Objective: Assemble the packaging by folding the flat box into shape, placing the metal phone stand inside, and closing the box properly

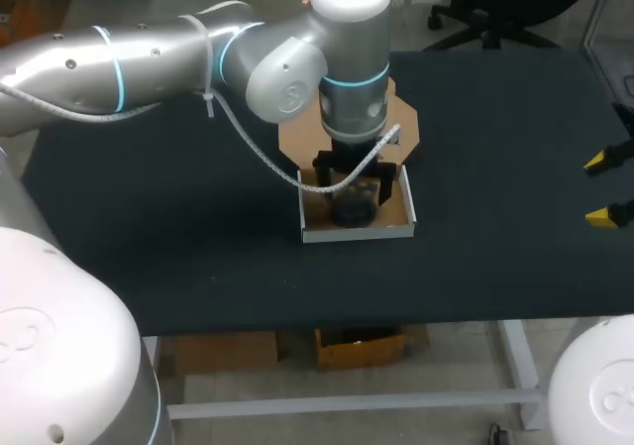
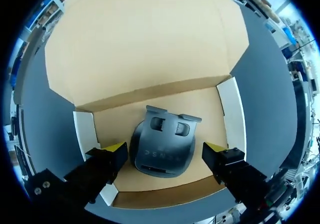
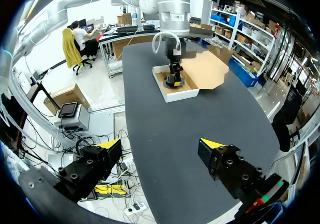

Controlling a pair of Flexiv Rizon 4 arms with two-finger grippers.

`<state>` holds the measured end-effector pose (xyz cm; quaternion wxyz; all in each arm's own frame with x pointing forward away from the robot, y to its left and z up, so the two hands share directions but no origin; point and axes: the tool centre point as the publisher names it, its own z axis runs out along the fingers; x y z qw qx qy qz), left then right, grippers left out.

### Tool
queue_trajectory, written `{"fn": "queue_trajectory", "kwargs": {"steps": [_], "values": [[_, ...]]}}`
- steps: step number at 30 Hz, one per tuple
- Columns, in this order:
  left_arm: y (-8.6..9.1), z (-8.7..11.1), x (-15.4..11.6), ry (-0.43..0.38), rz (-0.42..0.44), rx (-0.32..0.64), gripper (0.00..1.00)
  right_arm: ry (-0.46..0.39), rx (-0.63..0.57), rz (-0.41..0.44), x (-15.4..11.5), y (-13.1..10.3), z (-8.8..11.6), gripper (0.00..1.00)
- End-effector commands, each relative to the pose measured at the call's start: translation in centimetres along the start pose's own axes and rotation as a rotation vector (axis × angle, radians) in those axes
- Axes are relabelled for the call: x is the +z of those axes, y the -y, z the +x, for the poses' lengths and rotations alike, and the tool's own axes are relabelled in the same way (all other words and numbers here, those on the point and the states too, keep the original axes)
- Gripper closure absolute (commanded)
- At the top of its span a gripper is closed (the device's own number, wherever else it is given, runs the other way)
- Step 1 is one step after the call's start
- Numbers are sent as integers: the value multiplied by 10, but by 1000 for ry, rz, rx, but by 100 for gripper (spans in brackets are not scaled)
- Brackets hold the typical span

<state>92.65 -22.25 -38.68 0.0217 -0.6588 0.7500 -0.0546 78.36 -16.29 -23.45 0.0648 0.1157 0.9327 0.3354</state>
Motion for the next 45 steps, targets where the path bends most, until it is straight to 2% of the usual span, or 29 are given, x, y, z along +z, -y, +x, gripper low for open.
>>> {"fn": "queue_trajectory", "kwargs": {"steps": [1, 6, 8, 32, 45], "values": [[-2, 8, 0, 22, -4, -28, 0, -2, -1, -4, -2, 1, 0, 0], [-6, 11, 1, 38, -21, -87, 0, -2, -1, -4, -2, 1, 0, 0], [-8, 10, 1, 16, -38, -114, 0, -2, -1, -4, -2, 1, 0, 0], [-8, 10, 1, 16, -38, -114, 0, -2, -1, -4, -2, 1, 0, 0], [-25, 14, 1, 39, -10, -145, 0, -2, -1, -4, -2, 1, 0, 0]]}}
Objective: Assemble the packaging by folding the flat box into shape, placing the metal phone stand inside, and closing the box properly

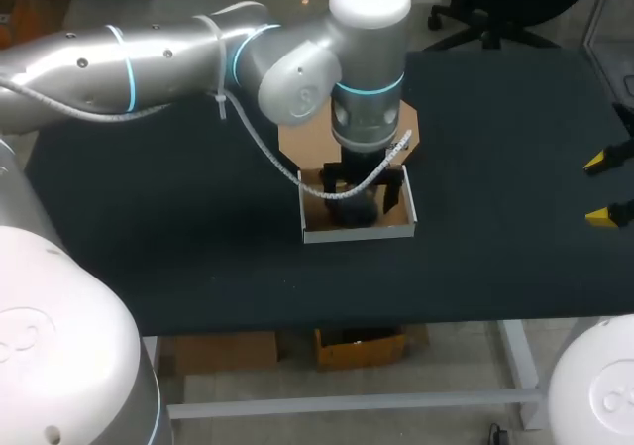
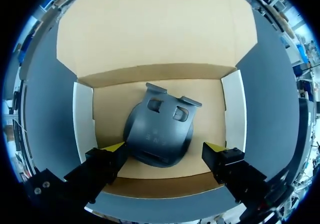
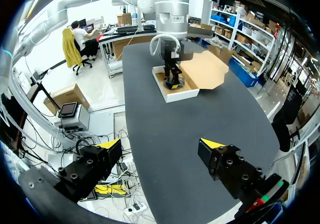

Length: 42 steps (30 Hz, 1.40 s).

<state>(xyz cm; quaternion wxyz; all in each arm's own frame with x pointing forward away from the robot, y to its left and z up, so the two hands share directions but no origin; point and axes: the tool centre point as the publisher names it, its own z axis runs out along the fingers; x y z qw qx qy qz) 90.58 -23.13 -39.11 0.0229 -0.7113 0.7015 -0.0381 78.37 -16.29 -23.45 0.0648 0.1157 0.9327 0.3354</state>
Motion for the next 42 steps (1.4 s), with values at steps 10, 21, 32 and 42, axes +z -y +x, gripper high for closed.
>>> {"fn": "queue_trajectory", "kwargs": {"steps": [10, 21, 32, 42], "values": [[-25, 7, -2, 16, 0, 1, 0, -2, -1, -4, -2, 1, 0, 0], [-52, 12, 3, 26, -24, -3, 0, -2, -1, -4, -2, 1, 0, 0], [-78, 12, 1, 38, -31, -43, 0, -2, -1, -4, -2, 1, 0, 0], [-105, 13, 1, 47, -48, -57, 0, -2, -1, -4, -2, 1, 0, 0]]}}
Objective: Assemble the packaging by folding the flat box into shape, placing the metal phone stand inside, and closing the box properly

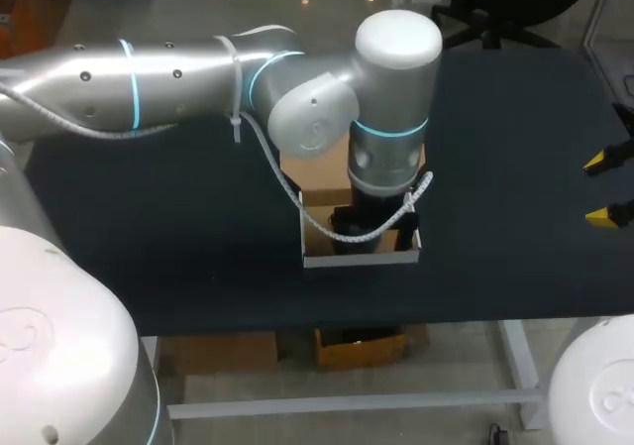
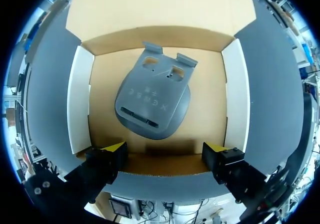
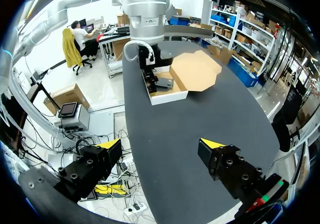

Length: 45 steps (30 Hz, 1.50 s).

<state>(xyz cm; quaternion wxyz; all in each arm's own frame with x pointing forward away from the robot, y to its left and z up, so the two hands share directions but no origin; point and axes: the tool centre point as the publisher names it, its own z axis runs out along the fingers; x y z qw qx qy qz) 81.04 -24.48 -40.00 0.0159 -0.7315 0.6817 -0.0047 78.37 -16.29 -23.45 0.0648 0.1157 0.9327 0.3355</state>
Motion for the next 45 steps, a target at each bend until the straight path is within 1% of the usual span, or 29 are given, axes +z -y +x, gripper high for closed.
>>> {"fn": "queue_trajectory", "kwargs": {"steps": [1, 14, 21, 34, 37, 41, 45], "values": [[-12, 1, 0, 9, 7, -3, 0, -2, -1, -4, -2, 1, 0, 0], [-32, 1, 4, 5, -2, -1, 0, -2, -1, -4, -2, 1, 0, 0], [-37, 1, 2, 5, -2, -3, 0, -2, -1, -4, -2, 1, 0, 0], [-38, 0, 2, 7, -3, -20, 0, -2, -1, -4, -2, 1, 0, 0], [-36, -2, -1, 10, 23, -28, 0, -2, -1, -4, -2, 1, 0, 0], [-29, -6, -11, -22, 59, -26, 0, -2, -1, -4, -2, 1, 0, 0], [-24, -11, -27, -49, 93, -7, 0, -2, -1, -4, -2, 1, 0, 0]]}}
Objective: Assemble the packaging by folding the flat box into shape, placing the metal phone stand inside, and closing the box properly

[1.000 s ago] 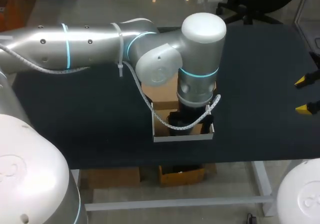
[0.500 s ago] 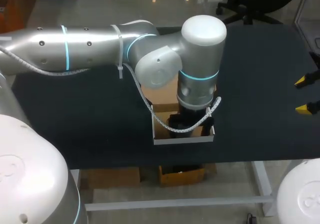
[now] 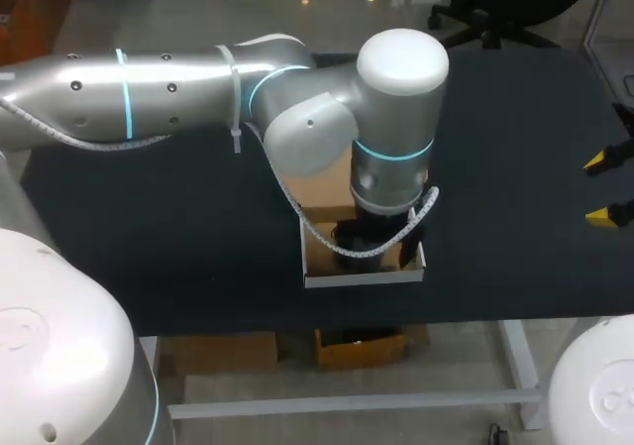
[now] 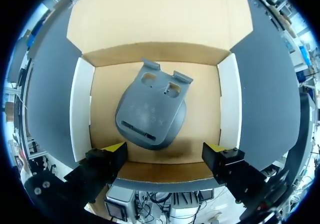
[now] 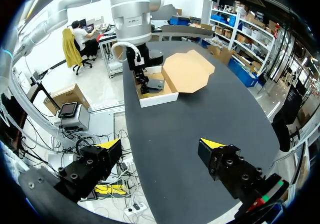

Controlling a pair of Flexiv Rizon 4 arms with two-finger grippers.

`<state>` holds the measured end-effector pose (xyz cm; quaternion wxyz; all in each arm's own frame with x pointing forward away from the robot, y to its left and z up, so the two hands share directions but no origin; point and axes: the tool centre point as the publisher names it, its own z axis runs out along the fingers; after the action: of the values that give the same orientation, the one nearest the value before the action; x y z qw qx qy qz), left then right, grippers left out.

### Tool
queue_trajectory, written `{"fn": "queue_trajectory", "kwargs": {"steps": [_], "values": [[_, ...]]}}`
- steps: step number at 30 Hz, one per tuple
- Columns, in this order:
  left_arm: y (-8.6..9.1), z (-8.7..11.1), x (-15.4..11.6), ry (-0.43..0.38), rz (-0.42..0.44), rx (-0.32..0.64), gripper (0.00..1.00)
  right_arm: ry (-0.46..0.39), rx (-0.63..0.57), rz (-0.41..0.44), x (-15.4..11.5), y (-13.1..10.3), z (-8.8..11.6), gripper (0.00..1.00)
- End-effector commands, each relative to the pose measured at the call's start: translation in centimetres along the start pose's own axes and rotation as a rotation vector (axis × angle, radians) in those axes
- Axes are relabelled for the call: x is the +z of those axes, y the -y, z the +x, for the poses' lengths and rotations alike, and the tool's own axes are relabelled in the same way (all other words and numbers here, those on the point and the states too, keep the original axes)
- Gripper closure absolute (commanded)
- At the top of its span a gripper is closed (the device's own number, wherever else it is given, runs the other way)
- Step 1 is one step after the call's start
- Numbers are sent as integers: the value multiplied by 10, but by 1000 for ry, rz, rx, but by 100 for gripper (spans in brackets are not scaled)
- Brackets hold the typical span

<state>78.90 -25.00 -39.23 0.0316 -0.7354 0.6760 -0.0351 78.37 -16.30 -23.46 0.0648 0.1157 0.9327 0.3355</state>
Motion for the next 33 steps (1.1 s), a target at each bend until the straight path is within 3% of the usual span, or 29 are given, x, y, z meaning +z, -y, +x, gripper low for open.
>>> {"fn": "queue_trajectory", "kwargs": {"steps": [1, 8, 24, 33], "values": [[1, -15, -23, -33, 38, 14, 0, -2, -1, -4, -2, 1, 0, 0], [18, -35, -49, -138, 82, 106, 0, -2, -1, -4, -2, 1, 0, 0], [70, -98, -76, -251, 143, 202, 0, -2, -1, -4, -2, 1, 0, 0], [86, -111, -90, -292, 153, 303, 0, -2, -1, -4, -2, 1, 0, 0]]}}
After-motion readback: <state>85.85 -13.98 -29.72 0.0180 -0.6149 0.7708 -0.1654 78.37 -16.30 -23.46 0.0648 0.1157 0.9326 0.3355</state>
